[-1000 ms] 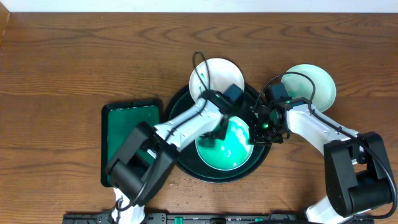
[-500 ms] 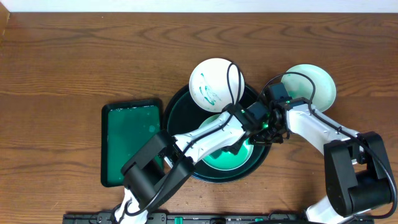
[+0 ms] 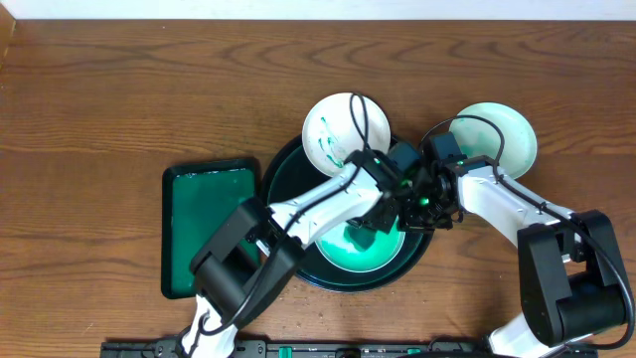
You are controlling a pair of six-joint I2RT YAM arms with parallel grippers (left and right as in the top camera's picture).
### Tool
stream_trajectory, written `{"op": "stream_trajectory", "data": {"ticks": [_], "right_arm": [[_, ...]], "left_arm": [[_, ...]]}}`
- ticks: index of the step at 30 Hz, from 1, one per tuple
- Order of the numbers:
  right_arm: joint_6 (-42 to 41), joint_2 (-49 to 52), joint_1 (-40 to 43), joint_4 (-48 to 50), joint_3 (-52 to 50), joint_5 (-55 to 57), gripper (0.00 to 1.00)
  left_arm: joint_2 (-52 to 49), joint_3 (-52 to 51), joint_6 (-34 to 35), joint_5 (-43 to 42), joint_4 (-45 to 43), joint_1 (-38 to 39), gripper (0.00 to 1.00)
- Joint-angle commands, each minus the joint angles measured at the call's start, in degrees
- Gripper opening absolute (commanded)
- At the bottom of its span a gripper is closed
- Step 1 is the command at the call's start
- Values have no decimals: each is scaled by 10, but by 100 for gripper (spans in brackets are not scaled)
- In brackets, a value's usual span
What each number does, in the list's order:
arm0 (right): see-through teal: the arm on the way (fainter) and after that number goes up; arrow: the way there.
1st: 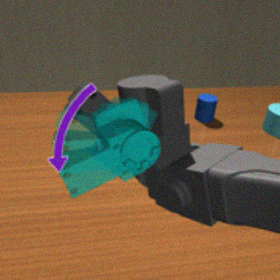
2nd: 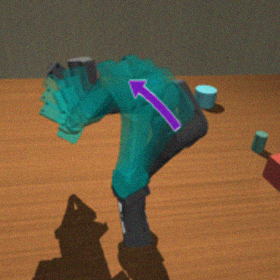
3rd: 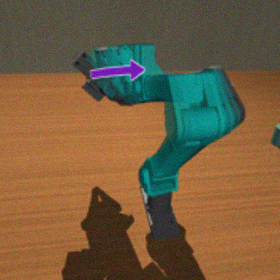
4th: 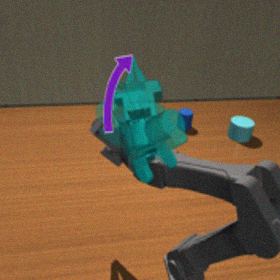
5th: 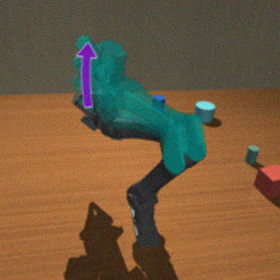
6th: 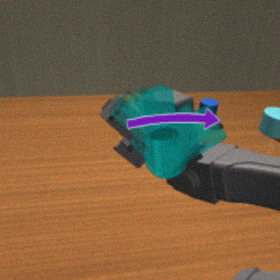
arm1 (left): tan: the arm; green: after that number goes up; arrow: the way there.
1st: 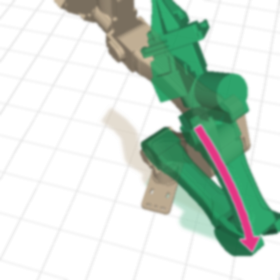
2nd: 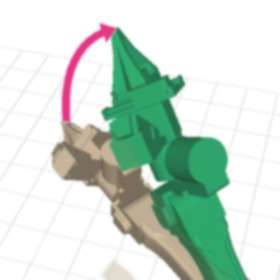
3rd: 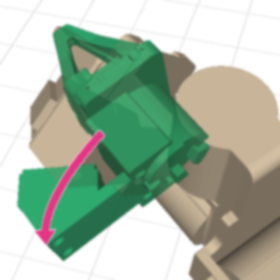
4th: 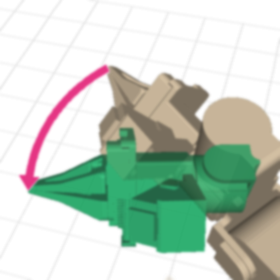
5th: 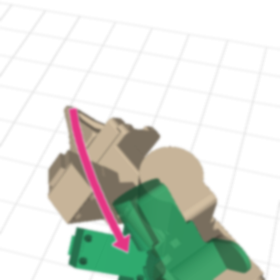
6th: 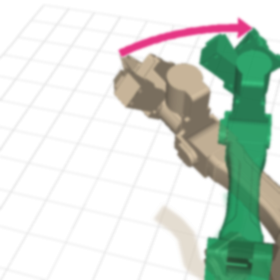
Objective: Clean dirty plates on tray and stack at the side
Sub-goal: 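Scrub the plate with the sponge while the right gripper holds its rim, then return the sponge with the left gripper to the green tray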
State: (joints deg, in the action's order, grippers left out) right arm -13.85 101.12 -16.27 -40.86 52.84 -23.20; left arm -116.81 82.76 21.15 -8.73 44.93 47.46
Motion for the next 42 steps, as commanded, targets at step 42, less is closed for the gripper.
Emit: {"op": "stream_trajectory", "data": {"ticks": [42], "right_arm": [[13, 26, -10, 10, -19, 50, 1]], "left_arm": [[167, -47, 92, 158, 212, -439, 7]]}}
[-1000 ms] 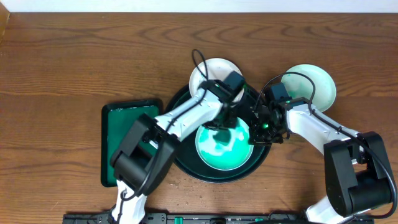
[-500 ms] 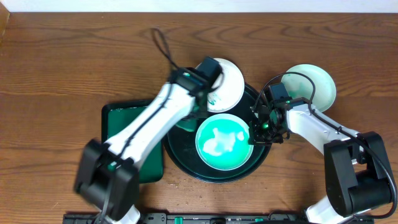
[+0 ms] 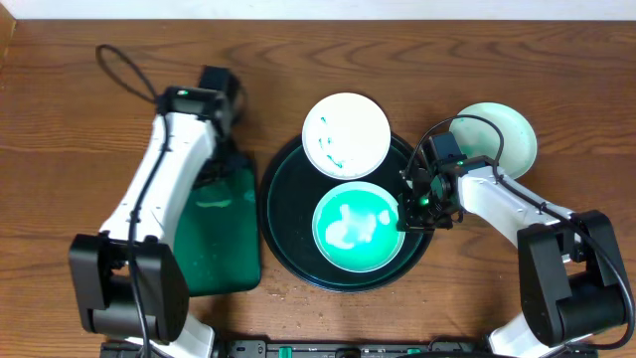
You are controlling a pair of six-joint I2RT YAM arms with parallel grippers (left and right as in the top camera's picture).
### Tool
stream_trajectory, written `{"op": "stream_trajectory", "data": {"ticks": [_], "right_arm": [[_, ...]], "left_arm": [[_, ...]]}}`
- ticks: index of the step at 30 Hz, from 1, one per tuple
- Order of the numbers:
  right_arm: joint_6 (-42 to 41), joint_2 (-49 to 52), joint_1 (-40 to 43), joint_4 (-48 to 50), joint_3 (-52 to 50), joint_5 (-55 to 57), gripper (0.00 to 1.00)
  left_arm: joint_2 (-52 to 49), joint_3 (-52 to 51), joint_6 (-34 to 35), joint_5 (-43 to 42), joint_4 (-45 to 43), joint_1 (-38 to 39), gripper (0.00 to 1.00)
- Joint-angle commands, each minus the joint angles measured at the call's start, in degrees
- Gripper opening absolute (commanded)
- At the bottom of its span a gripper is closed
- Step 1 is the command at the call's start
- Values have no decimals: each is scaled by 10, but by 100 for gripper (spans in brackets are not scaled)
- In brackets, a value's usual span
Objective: Clean dirty plates on tray and stack at the side
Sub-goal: 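Return the sponge with the left gripper to the green tray, then lift the scrubbed plate with the right gripper and tilt it up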
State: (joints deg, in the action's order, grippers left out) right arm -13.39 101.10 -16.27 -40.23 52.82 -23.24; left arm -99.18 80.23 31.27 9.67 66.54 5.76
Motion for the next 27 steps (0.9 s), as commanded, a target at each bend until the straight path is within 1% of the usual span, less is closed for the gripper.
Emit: {"op": "stream_trajectory", "data": {"ticks": [1, 6, 10, 17, 22, 27], "right_arm": [[8, 26, -10, 3, -16, 50, 1], [8, 24, -10, -4, 14, 50, 1], [19, 18, -10, -29, 50, 50, 1], [35, -16, -12, -88, 124, 86, 1], [60, -68, -24, -120, 153, 153, 1], [98, -128, -52, -145, 156, 228, 1]], "left_arm": [[-13, -33, -20, -44, -12, -31, 7], [-27, -85, -27, -52, -44, -37, 7], [-27, -116, -27, -53, -70, -31, 7], [-27, -127, -27, -52, -76, -31, 7], [-27, -127, -27, -52, -76, -31, 7], [-27, -127, -27, -52, -78, -31, 7]]}}
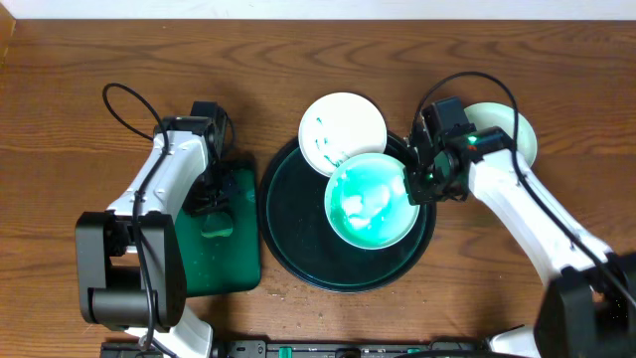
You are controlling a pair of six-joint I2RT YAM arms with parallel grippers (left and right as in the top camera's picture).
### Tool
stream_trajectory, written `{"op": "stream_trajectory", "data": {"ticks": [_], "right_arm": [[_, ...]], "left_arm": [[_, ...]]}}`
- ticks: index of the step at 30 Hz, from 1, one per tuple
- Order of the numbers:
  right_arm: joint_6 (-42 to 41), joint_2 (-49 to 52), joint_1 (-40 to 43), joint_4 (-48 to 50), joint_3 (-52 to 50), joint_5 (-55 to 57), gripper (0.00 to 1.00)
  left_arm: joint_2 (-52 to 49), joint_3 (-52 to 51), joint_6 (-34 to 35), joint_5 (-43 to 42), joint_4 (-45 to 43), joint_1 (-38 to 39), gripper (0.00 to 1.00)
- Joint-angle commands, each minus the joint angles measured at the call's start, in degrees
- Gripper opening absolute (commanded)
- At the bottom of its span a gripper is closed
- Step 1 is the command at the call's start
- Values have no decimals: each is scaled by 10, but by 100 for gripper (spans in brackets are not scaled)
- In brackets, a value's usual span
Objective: Clean dirty plates on tray and stack at the side
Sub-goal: 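Lift the scrubbed plate with the right gripper and tilt it up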
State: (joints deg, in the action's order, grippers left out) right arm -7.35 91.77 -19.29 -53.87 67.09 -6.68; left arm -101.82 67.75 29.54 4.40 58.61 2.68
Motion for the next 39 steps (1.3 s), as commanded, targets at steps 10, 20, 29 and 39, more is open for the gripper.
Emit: {"op": "stream_trajectory", "data": {"ticks": [10, 20, 29, 39], "right_arm": [[62, -119, -151, -8, 13, 294, 1], [101, -120, -307, -12, 13, 630, 1], [189, -120, -395, -9, 13, 804, 1], [228, -120, -420, 28, 13, 830, 1]], "left_arm": [[-1, -3, -10, 0, -23, 0, 7], [-1, -3, -12, 0, -35, 0, 7], [-1, -3, -12, 0, -34, 0, 7], [-17, -4, -14, 1, -39, 0, 11]]}}
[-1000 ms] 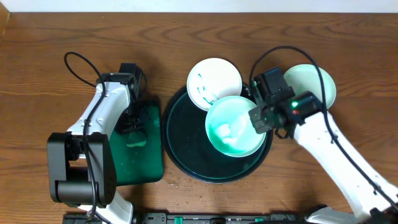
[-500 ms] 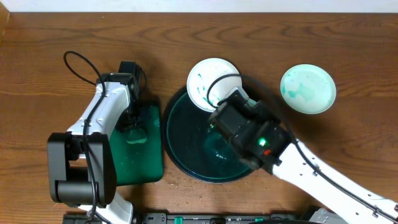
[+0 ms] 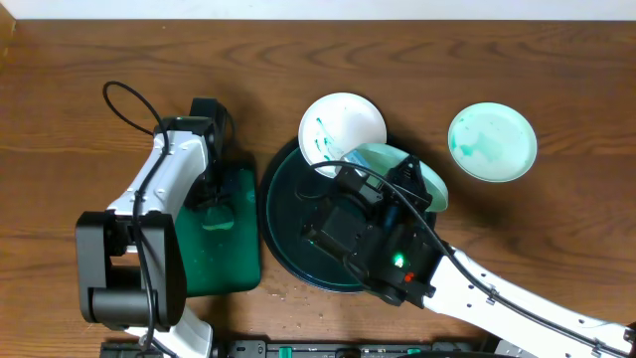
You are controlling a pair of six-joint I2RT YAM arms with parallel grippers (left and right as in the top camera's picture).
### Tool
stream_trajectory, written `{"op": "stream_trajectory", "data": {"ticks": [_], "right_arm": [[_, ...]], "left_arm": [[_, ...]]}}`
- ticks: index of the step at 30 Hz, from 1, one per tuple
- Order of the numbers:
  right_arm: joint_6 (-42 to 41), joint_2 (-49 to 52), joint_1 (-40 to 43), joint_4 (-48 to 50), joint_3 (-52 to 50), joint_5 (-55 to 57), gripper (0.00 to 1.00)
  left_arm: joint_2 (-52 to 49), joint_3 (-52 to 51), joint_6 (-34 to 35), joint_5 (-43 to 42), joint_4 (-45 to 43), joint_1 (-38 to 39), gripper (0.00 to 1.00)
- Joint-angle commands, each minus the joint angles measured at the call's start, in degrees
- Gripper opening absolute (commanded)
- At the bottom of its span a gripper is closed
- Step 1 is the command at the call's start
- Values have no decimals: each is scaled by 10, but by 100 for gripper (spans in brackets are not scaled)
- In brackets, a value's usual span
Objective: Clean dirty plates on tray and stack at the side
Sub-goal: 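Lift the scrubbed plate with the right gripper and tilt it up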
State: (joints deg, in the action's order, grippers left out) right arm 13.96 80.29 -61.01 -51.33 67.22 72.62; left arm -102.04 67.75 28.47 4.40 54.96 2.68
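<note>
A dark round tray (image 3: pixel 286 221) lies at the table's middle. A white plate (image 3: pixel 350 117) with green smears rests on its far rim. A green plate (image 3: pixel 383 157) hangs tilted above the tray's right side, with my right gripper (image 3: pixel 415 177) shut on its edge; the raised right arm hides most of it. A pale green plate (image 3: pixel 492 142) lies alone on the table at the right. My left gripper (image 3: pixel 206 199) points down over the green rectangular mat (image 3: pixel 214 254), just beyond a lighter green lump (image 3: pixel 217 221); its jaws are hidden.
The right arm's body (image 3: pixel 378 249) stands high near the camera and covers the tray's right half. A black cable (image 3: pixel 124 99) loops off the left arm. Bare wood runs along the table's far side.
My right arm has risen toward the camera with the green plate, which now hangs more tilted over the tray's right side. The pale green plate at the right is uncovered. The left arm has not moved.
First my left gripper was down on the green plate in the tray while the right gripper held the plate's rim. Then the left arm was away over the green mat. Then the right gripper held the plate lifted, and now higher and tilted.
</note>
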Motion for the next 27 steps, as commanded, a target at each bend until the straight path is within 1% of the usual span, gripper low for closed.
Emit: {"op": "stream_trajectory", "data": {"ticks": [1, 2, 3, 9, 11, 14, 15, 17, 21, 23, 27], "right_arm": [[15, -5, -3, 4, 12, 34, 1], [15, -5, -3, 6, 12, 34, 1], [15, -5, -3, 8, 12, 34, 1], [13, -5, -3, 10, 12, -1, 1], [11, -5, -3, 10, 12, -2, 1], [11, -5, -3, 10, 12, -2, 1], [11, -5, -3, 10, 12, -3, 1], [11, -5, -3, 10, 12, -2, 1], [14, -5, -3, 10, 12, -2, 1], [19, -5, -3, 10, 12, 0, 1], [29, -5, -3, 14, 12, 8, 1]], "left_arm": [[-19, -5, -4, 1, -4, 0, 11], [-26, -5, -3, 0, -5, 0, 11], [-32, -5, -3, 0, -5, 0, 8], [-76, -5, -3, 0, -9, 0, 7], [-88, -5, -3, 0, -9, 0, 7], [-92, -5, -3, -4, -9, 0, 12], [-92, -5, -3, -6, -9, 0, 17], [-92, -5, -3, -9, -9, 0, 36], [-92, -5, -3, -9, -10, 0, 55], [-92, -5, -3, -9, -11, 0, 59], [-92, -5, -3, -9, -12, 0, 61]]}}
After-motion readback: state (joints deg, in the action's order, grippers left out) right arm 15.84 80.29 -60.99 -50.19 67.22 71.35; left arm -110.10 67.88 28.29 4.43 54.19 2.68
